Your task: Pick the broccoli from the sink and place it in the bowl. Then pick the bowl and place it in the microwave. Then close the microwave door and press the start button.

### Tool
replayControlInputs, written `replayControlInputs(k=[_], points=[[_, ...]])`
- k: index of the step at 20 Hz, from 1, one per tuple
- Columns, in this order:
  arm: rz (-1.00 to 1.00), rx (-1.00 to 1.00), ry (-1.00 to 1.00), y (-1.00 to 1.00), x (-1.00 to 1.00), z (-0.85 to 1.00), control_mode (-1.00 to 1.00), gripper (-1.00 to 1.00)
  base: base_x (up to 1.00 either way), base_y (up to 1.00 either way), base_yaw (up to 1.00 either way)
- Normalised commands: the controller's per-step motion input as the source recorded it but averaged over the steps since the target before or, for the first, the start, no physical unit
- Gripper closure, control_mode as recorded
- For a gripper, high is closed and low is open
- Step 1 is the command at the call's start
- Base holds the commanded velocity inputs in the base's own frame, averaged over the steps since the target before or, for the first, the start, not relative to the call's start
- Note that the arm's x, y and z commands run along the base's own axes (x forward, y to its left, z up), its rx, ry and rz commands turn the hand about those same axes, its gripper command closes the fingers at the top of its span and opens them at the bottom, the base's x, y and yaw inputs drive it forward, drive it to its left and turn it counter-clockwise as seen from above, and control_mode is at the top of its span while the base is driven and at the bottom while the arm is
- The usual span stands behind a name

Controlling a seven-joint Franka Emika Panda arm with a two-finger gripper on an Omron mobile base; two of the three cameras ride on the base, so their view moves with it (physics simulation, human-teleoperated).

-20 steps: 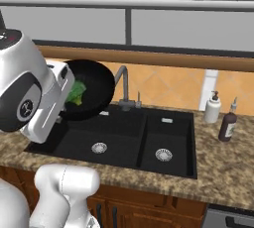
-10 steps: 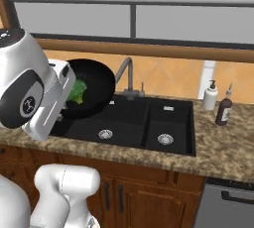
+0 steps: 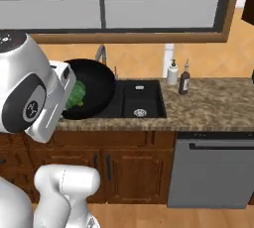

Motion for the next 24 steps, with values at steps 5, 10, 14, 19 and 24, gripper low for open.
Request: replayControlInputs(k=[5, 10, 14, 19, 24], points=[[0.00, 0.00, 0.00, 0.00, 0.00, 0.00, 1.00, 1.00, 0.00, -0.24, -0.86], [0.00, 0.00, 0.00, 0.00, 0.00, 0.00, 1.00, 1.00, 0.00, -0.37, -0.83], [0.00, 0.00, 0.00, 0.00, 0.00, 0.00, 1.00, 1.00, 0.00, -0.45, -0.84], [0.00, 0.00, 0.00, 0.00, 0.00, 0.00, 1.00, 1.00, 0.00, -0.52, -0.80], [0.00, 0.00, 0.00, 0.00, 0.00, 0.00, 1.00, 1.00, 0.68, -0.49, -0.43]])
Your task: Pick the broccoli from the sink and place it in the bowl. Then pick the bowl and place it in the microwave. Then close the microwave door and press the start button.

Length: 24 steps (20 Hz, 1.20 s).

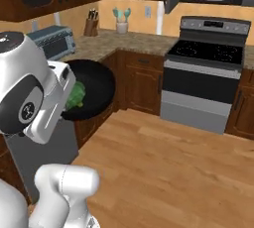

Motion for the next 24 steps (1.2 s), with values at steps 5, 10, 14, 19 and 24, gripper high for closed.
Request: replayControlInputs(k=[5, 10, 14, 19, 24], points=[[0.00, 0.00, 0.00, 0.00, 0.00, 0.00, 1.00, 1.00, 0.99, -0.84, 0.00], [0.00, 0.00, 0.00, 0.00, 0.00, 0.00, 1.00, 1.00, 0.95, -1.00, 0.00], [0.00, 0.00, 0.00, 0.00, 0.00, 0.00, 1.00, 1.00, 1.00, -0.83, 0.03], [0.00, 0.00, 0.00, 0.00, 0.00, 0.00, 1.00, 1.00, 1.00, -0.55, 0.10], [0.00, 0.00, 0.00, 0.00, 0.00, 0.00, 1.00, 1.00, 1.00, -0.27, 0.15]])
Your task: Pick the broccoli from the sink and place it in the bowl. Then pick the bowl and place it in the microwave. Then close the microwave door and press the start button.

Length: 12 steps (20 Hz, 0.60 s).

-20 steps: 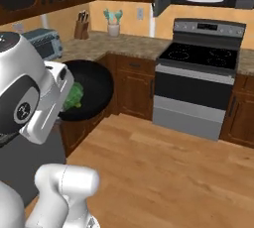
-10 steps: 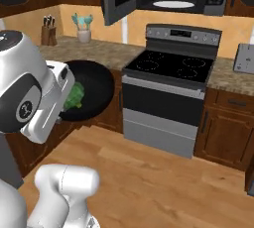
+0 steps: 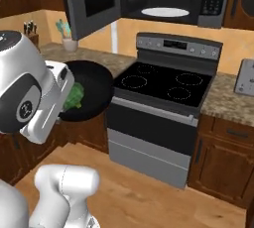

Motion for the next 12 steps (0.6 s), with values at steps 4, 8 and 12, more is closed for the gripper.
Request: replayControlInputs(k=[4, 8, 12], points=[[0.00, 0.00, 0.00, 0.00, 0.00, 0.00, 1.00, 1.00, 1.00, -0.58, 0.25], [0.00, 0.00, 0.00, 0.00, 0.00, 0.00, 1.00, 1.00, 1.00, -0.27, 0.28], [0.00, 0.00, 0.00, 0.00, 0.00, 0.00, 1.00, 1.00, 0.86, -0.55, 0.23]])
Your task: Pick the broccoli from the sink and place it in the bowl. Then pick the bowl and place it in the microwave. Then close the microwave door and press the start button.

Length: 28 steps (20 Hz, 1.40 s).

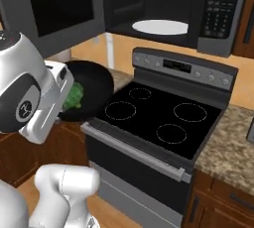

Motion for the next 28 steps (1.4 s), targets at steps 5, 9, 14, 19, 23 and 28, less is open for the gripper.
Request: replayControlInputs(k=[5, 9, 14, 19, 23, 28], points=[[0.00, 0.00, 0.00, 0.00, 0.00, 0.00, 1.00, 1.00, 0.48, -0.47, 0.18], [0.00, 0.00, 0.00, 0.00, 0.00, 0.00, 1.00, 1.00, 0.53, -0.05, 0.09], [0.00, 0.00, 0.00, 0.00, 0.00, 0.00, 1.00, 1.00, 0.34, -0.44, 0.25], [0.00, 0.00, 0.00, 0.00, 0.00, 0.00, 1.00, 1.00, 0.00, -0.28, 0.23], [0.00, 0.00, 0.00, 0.00, 0.00, 0.00, 1.00, 1.00, -0.06, -0.54, 0.18], [0.00, 0.00, 0.00, 0.00, 0.00, 0.00, 1.00, 1.00, -0.02, -0.32, 0.10]])
